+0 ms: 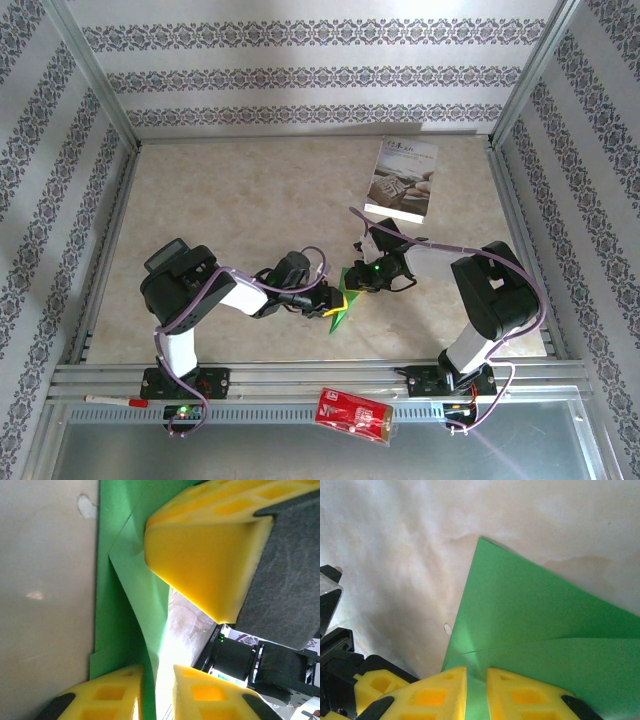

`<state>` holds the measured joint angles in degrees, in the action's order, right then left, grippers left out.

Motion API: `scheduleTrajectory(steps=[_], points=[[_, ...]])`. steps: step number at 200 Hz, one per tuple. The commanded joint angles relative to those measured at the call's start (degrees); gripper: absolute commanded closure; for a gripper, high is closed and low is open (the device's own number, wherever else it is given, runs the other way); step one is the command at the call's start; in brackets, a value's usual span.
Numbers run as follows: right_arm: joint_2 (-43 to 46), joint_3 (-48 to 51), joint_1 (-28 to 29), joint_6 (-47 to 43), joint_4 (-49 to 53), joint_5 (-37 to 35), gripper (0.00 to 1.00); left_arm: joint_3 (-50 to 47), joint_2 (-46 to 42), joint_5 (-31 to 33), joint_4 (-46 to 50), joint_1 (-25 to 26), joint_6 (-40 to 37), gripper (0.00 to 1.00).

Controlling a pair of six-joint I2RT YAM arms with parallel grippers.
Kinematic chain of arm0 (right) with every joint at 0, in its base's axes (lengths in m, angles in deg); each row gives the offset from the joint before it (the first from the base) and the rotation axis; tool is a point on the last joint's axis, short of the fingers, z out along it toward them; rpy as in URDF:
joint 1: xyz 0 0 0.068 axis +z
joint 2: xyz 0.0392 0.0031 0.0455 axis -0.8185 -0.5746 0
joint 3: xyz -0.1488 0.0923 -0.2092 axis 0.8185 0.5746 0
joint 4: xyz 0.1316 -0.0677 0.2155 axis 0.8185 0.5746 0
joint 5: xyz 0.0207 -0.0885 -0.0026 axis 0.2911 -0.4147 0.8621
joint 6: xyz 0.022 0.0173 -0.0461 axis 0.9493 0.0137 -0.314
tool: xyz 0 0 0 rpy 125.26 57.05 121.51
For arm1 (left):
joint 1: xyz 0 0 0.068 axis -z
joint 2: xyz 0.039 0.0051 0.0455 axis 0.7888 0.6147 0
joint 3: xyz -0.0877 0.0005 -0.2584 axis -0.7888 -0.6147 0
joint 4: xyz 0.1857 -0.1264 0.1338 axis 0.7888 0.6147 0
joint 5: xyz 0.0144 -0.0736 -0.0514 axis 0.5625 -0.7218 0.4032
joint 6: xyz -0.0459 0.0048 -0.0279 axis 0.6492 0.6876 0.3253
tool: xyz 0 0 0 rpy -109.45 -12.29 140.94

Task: Fold a paper plane with a square sheet of paper (pick it up from the middle)
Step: Fold the wing for the fifth time at the center of the table.

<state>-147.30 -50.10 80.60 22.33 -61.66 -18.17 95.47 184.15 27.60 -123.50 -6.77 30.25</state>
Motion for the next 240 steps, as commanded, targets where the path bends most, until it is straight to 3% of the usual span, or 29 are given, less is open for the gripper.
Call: scheduleTrajectory(steps=[1,83,129,152,240], points=[[-1.52,1.30,0.43,-1.20,2.30,-3.48,0.78,0.68,-1.92,0.78,5.25,-1.48,-2.99,0.76],[-1.85,1.10,0.43,-1.24,2.29,-3.31,0.79,1.03,-9.56,1.92,12.67,-3.21,-6.82,0.68],[-1.73,1.15,0.43,-1.29,2.36,-3.26,0.79,2.54,-15.01,8.48,27.90,-1.96,-14.63,0.59],[-1.70,1.15,0.43,-1.40,2.32,-3.22,0.79,4.85,-14.65,10.03,32.95,0.09,-18.00,0.57],[-1.86,1.15,0.45,-1.53,2.19,-3.04,0.79,10.38,-8.62,10.34,37.13,5.19,-20.50,0.53]])
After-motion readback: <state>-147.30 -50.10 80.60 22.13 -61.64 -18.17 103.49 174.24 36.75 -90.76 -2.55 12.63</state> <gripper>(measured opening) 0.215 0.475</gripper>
